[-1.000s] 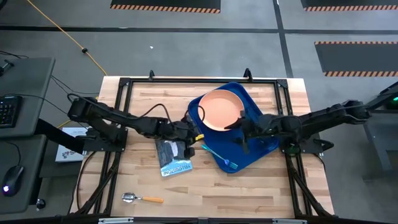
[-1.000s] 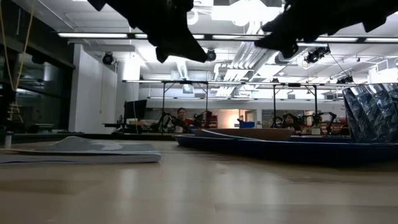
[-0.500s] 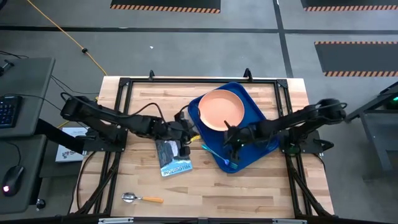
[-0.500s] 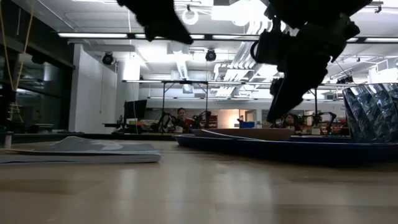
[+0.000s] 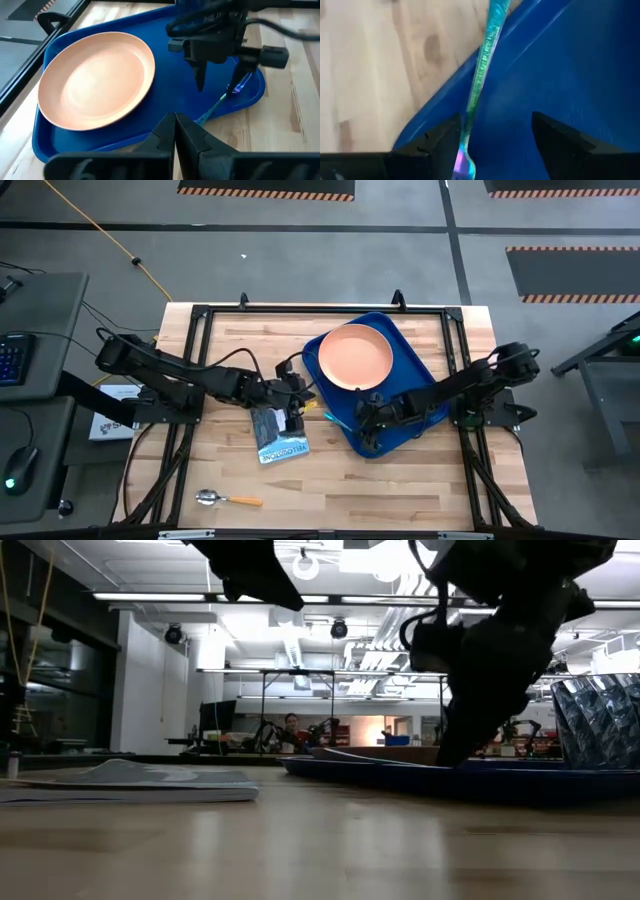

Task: Pick and place plate/cup/fork/spoon on tray
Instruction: Put the iridescent fork on the right side of the brown plate on the blue tray

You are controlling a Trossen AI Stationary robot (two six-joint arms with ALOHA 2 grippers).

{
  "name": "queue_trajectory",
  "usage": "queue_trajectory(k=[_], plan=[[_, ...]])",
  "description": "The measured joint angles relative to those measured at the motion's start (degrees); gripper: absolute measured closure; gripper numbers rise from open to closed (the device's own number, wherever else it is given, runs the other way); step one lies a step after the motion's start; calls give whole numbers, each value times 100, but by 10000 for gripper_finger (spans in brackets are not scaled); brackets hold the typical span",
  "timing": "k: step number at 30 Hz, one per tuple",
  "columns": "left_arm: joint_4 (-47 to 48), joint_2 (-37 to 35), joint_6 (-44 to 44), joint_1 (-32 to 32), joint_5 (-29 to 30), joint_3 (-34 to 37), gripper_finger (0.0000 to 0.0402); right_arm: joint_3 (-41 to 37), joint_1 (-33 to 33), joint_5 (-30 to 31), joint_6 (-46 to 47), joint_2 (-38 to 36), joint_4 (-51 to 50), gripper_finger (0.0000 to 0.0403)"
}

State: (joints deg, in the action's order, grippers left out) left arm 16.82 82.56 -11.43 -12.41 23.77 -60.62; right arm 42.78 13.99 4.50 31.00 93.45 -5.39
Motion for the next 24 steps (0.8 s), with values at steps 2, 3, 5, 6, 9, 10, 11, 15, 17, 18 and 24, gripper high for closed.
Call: queue_trajectory(k=[2,3,5,6,9,10,11,15,17,18,24], plan=[[-25,0,-32,1,7,0,401,-2,4,-2,6,43,-19,169],[-22,0,-32,1,9,0,401,0,6,-15,4,72,62,169],[-17,0,-24,1,9,0,401,0,19,-15,6,81,41,169],[-26,0,-6,1,9,0,401,0,27,-13,6,79,47,169],[-11,0,-3,1,9,0,401,0,32,89,5,77,27,169],[-3,0,-7,1,9,0,401,0,32,151,6,77,17,169],[-2,0,-18,1,14,0,401,0,32,196,6,77,1,169],[6,0,-32,1,36,0,401,0,30,337,6,75,-114,179],[9,0,-32,1,37,0,401,0,32,403,8,75,-163,196],[9,0,-34,1,37,0,401,0,32,425,6,75,-173,207],[6,0,91,1,51,0,401,0,32,447,-52,75,-168,298]])
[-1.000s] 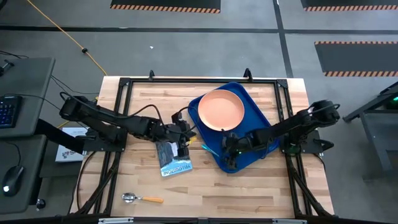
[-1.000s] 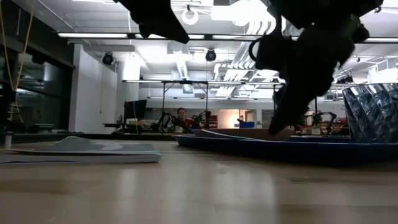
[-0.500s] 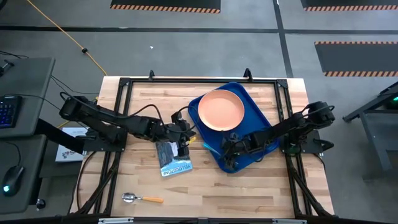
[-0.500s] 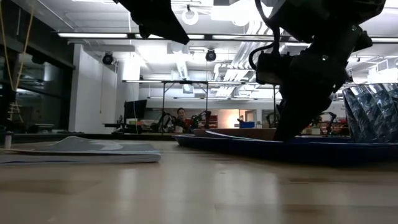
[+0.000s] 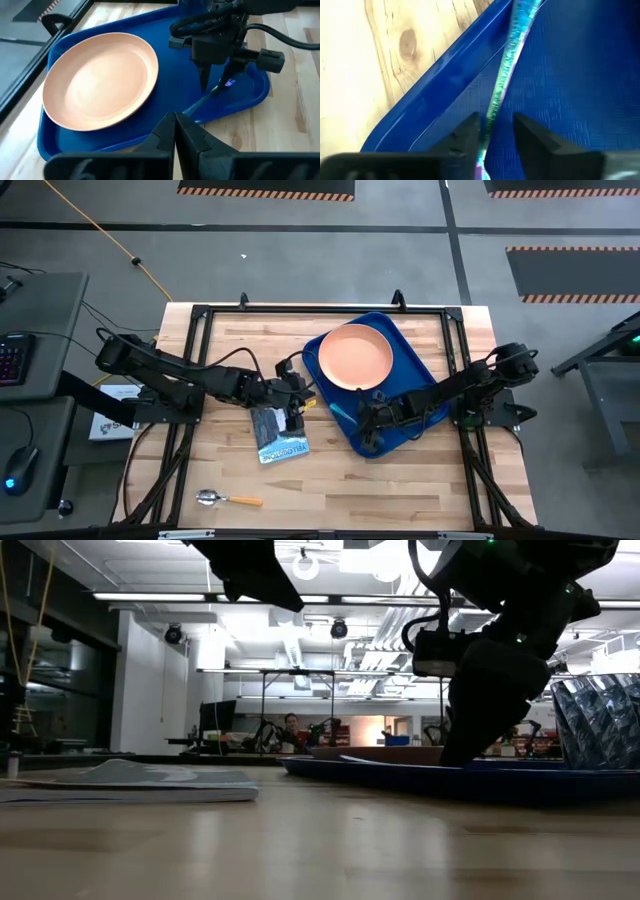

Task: Pick and place plate/cup/fork/spoon on tray
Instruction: Put the iridescent fork on the right side of the brown plate on the blue tray

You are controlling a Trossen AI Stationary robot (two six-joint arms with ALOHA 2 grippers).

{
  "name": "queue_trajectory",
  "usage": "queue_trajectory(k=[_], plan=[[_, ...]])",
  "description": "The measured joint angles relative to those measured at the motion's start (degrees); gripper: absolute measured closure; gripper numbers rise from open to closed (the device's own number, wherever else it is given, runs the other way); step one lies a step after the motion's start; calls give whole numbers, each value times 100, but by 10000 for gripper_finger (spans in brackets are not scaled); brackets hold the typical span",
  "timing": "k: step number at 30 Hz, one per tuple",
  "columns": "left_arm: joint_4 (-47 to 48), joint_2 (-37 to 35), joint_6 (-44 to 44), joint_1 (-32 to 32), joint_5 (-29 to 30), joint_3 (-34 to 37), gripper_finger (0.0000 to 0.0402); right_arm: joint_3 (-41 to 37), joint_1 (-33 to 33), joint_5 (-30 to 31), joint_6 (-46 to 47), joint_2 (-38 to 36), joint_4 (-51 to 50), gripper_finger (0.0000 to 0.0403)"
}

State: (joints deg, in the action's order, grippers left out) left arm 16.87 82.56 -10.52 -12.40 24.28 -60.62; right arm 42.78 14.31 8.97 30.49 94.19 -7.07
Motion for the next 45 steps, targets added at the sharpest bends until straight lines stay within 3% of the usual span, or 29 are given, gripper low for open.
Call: queue_trajectory(k=[6,13,20,25,28,32,35,39,45], plan=[[-13,-138,168,0,151,0,401,-6,-6,52,-206,-4,138,392],[16,-205,172,-20,670,0,401,-4,0,-59,-585,-182,361,396],[-22,-204,268,35,848,0,401,66,0,76,-1176,-1238,102,400],[-47,-205,222,37,860,0,401,47,45,1138,-1434,-2041,-117,401],[-88,-201,220,43,918,0,401,22,28,2110,-1543,-2207,-151,401],[-390,-157,272,132,1021,4,401,20,-119,2687,-1767,-2251,70,402],[-1550,-100,653,309,1101,217,401,17,-282,3022,-2147,-2251,447,402],[-3679,-73,1166,682,873,1058,399,17,-526,3154,-2675,-2251,1036,402],[-5948,-153,675,1307,-623,2045,361,15,-688,2838,-2924,-2251,1594,402]])
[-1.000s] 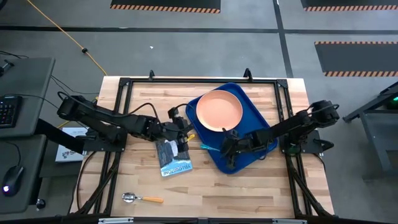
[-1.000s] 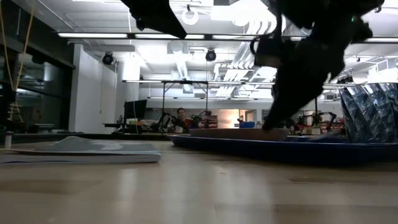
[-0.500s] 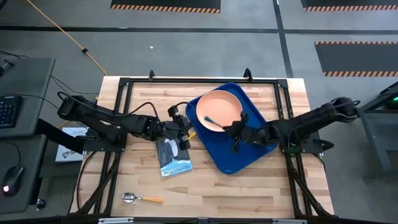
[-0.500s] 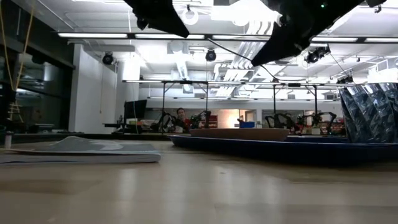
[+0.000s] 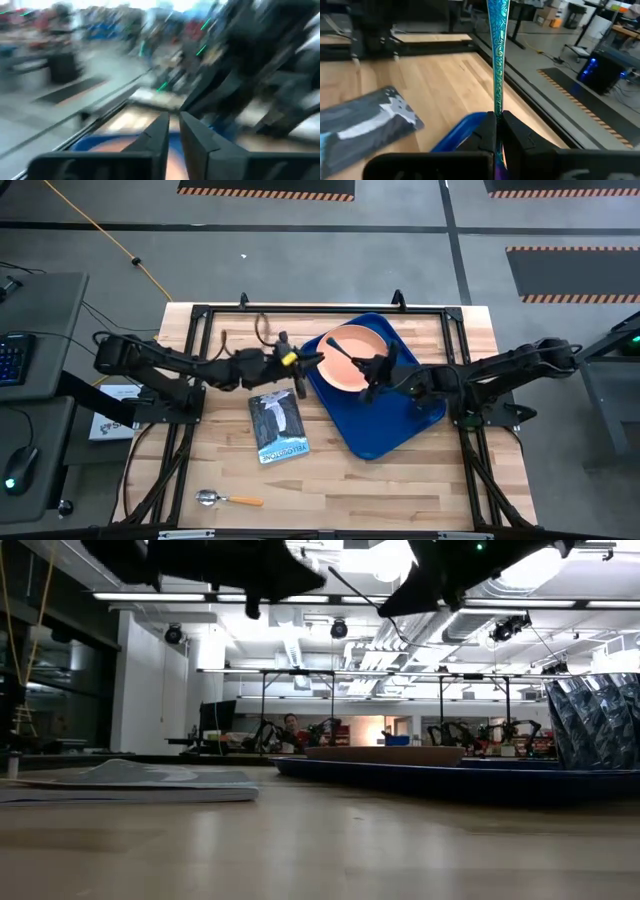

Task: Pick and place plate/cup/fork/spoon on tray
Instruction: Put the iridescent fork on the right side of the brown plate on the blue tray

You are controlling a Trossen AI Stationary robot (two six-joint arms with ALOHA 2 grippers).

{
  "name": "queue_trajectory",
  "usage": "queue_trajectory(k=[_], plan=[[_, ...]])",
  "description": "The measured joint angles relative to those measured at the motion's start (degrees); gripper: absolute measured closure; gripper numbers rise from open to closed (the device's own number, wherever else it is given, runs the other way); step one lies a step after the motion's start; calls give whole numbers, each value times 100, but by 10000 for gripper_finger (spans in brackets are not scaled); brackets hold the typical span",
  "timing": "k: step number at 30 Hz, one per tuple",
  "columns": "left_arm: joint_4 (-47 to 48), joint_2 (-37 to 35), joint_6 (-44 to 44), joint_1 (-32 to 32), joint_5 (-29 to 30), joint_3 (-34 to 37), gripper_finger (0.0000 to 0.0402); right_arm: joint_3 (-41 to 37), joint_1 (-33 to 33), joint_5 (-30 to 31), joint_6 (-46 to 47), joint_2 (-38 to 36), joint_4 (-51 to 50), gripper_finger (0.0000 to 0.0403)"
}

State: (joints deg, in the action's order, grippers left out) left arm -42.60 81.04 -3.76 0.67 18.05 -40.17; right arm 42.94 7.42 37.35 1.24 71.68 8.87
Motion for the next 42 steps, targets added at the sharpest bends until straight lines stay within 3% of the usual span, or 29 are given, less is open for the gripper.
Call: queue_trajectory(k=[2,6,14,30,35,42], plan=[[-420,-32,-314,170,-461,181,339,-2,4,-65,-16,0,126,402],[-495,-2,-623,313,-806,342,283,-4,7,-237,-23,4,306,402],[-987,-9,-714,218,-899,340,191,-6,4,-418,-395,259,1155,402],[-1100,-7,-711,-33,15,327,174,49,4,-462,-678,1127,2183,402],[-1098,-6,-716,-17,424,328,218,98,2,-439,-846,1126,2183,402],[-1060,-3,-784,-22,468,327,386,103,-13,-423,-729,1126,2012,402]])
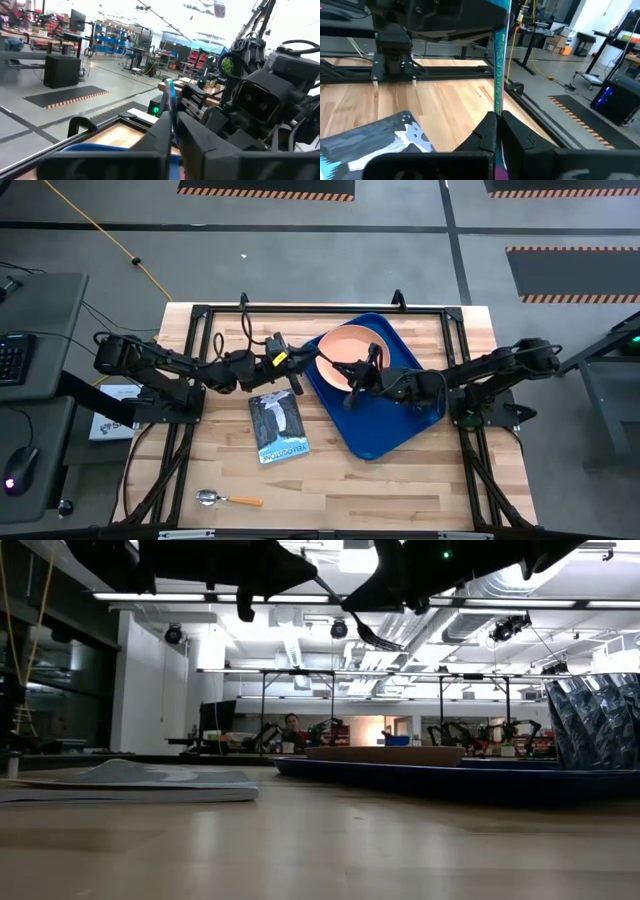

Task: Pick and place plate/cup/fork/spoon on tray
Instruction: Put the iridescent fork on the right side of the brown plate on the blue tray

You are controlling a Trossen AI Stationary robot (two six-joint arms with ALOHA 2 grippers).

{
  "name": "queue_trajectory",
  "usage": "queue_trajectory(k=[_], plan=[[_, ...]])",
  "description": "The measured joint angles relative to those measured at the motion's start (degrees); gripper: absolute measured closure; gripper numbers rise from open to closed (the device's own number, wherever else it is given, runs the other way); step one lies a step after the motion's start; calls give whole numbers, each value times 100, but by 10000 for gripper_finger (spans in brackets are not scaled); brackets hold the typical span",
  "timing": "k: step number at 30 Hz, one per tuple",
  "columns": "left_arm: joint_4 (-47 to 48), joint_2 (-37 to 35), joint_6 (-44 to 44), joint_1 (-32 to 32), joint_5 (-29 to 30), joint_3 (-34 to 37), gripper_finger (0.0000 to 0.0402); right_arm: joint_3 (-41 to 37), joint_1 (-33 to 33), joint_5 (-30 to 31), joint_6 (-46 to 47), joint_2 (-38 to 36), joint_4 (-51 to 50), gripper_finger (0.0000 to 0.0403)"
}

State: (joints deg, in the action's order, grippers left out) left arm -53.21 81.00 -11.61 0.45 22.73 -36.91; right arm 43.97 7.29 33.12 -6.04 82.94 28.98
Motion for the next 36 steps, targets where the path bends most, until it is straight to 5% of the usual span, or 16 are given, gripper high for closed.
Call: queue_trajectory(k=[11,17,21,24,29,36], plan=[[170,-58,260,13,-12,-2,398,2,-2,-85,39,-5,-203,362],[958,-585,406,21,233,-9,399,2,13,-213,136,-212,-758,276],[1832,-1007,417,-60,-206,-15,400,7,14,-213,155,-428,-1305,209],[2901,-1229,100,-89,-868,-283,400,7,12,-675,293,-572,-1850,172],[3729,-942,110,-314,-1158,-818,400,7,-17,-2197,418,-563,-2071,148],[3600,-130,483,-538,-1293,-1574,401,7,-20,-2307,718,-527,-2068,147]])
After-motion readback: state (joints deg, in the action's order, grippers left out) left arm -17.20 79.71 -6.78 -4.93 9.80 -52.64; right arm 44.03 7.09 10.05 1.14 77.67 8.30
